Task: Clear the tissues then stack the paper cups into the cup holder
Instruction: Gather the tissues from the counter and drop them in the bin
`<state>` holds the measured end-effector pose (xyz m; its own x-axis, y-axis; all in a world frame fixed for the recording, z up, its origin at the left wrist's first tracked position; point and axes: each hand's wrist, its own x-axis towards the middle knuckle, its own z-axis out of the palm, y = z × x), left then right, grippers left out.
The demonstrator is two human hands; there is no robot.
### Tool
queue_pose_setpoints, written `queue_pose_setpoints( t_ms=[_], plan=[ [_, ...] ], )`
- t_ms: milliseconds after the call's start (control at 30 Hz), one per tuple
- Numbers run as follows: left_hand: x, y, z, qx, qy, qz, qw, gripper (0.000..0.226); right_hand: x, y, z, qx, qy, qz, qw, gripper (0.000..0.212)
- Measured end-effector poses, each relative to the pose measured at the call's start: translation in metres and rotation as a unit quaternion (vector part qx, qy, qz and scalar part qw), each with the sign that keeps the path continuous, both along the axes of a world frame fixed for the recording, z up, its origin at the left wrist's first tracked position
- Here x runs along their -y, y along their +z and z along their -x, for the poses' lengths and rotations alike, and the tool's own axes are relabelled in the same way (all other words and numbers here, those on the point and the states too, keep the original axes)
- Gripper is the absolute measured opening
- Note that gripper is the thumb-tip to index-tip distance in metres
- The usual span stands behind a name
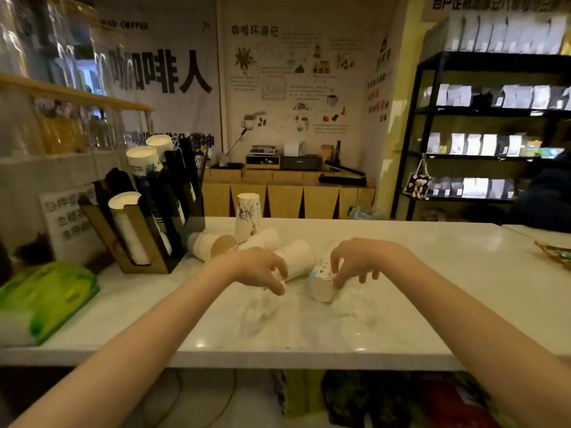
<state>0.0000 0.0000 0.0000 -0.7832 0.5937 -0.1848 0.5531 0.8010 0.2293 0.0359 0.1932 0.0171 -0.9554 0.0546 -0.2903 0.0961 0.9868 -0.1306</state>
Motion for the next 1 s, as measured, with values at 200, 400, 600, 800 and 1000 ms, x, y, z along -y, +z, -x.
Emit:
queue_pose_setpoints(
  t_ms=[200,400,600,800,1000],
  plan=[
    [0.003,-0.044,0.006,-0.012,0.009,-0.011,1.0,0.052,-0.017,-0.049,0.0,-0.037,-0.01,-0.087,0.995,0.056],
    [0.013,-0.076,0.009,-0.052,0.019,-0.102,0.993,0.04,-0.033,-0.075,-0.009,-0.065,0.02,-0.042,0.997,0.027],
    [0.02,-0.082,-0.002,-0.075,0.044,-0.234,0.968,0.027,-0.029,-0.067,-0.029,-0.134,0.016,0.18,0.974,0.009],
    [0.035,-0.065,-0.039,0.115,0.052,-0.386,0.914,0.033,0.0,-0.055,-0.049,0.037,0.065,0.406,0.911,0.019],
    [0.06,-0.09,-0.08,0.224,0.017,-0.351,0.909,0.013,0.016,-0.111,-0.068,0.208,0.096,0.489,0.842,0.038]
  ],
)
